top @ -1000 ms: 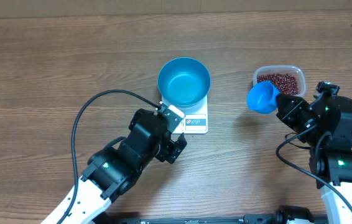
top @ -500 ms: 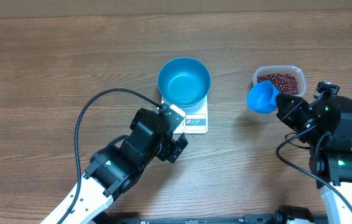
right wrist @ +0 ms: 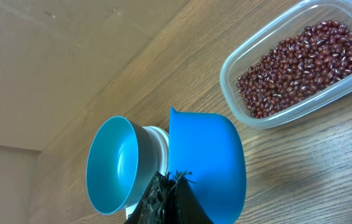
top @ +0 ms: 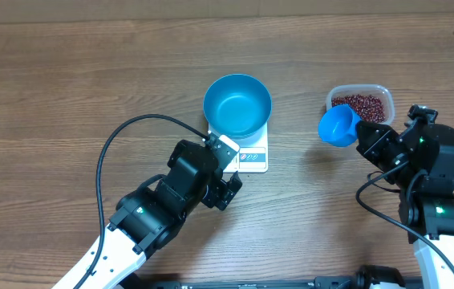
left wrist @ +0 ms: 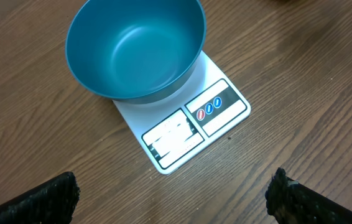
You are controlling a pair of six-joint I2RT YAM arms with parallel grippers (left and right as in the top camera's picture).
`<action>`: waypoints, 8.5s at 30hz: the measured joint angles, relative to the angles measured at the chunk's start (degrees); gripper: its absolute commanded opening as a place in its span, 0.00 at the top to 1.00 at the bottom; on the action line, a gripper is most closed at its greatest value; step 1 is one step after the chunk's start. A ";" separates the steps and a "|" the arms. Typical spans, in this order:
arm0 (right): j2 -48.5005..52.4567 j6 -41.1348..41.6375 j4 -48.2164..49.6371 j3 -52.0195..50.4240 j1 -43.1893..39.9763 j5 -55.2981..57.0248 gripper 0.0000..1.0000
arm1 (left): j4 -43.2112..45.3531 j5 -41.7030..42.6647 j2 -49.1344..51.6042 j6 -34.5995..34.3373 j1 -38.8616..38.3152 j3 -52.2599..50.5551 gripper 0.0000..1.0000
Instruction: Scoop item into bowl and weigh 150g on scale
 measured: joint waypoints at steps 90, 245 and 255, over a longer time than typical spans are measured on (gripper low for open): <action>55.95 -34.12 -33.14 53.79 10.36 43.91 0.96 | -0.22 0.00 0.00 -0.15 0.00 -0.02 0.00; 68.00 -43.15 -34.53 54.12 -15.76 -17.59 0.96 | -0.22 0.00 0.00 -0.15 0.00 -0.02 0.00; 68.13 -44.33 -35.39 54.12 -18.12 -19.32 0.96 | -0.22 0.00 0.00 -0.15 0.00 -0.02 0.01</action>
